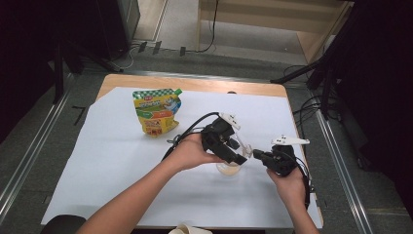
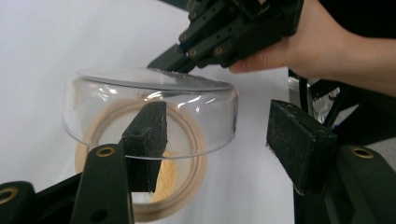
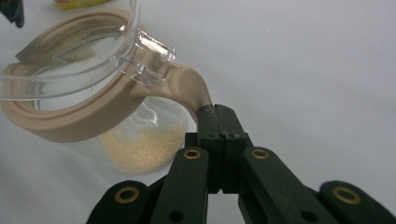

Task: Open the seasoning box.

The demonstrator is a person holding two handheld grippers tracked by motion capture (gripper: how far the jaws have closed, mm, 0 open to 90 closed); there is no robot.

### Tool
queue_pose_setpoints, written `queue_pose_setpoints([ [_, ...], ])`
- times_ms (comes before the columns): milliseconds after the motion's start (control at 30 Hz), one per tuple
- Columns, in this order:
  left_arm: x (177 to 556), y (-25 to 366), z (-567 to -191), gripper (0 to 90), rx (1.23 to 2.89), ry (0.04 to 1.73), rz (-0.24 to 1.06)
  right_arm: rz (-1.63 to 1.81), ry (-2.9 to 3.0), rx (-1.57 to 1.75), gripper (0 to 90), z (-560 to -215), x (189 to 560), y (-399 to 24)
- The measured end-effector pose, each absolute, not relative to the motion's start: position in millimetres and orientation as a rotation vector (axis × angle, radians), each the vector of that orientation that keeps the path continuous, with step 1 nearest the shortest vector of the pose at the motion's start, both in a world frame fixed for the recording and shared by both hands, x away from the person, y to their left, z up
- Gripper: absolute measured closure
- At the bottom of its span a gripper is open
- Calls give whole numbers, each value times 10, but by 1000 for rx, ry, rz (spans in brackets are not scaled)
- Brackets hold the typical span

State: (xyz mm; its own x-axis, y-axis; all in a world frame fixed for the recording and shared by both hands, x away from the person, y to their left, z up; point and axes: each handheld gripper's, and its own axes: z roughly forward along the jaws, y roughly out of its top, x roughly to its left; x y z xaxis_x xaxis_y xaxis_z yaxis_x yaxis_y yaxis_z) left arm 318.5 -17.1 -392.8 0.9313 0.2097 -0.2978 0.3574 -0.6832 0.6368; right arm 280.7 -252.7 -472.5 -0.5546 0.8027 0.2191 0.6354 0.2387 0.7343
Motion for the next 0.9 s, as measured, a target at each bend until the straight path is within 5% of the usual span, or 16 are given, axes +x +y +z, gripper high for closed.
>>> queue_pose_setpoints([
  [267, 3205, -80, -3914, 484, 2354, 418, -233, 1207, 2314, 1345, 900, -4734, 2809, -2492],
  [900, 3205, 36, -4151, 521, 2334, 460, -256, 1203, 2310, 1342, 900, -4743, 2806, -2502],
])
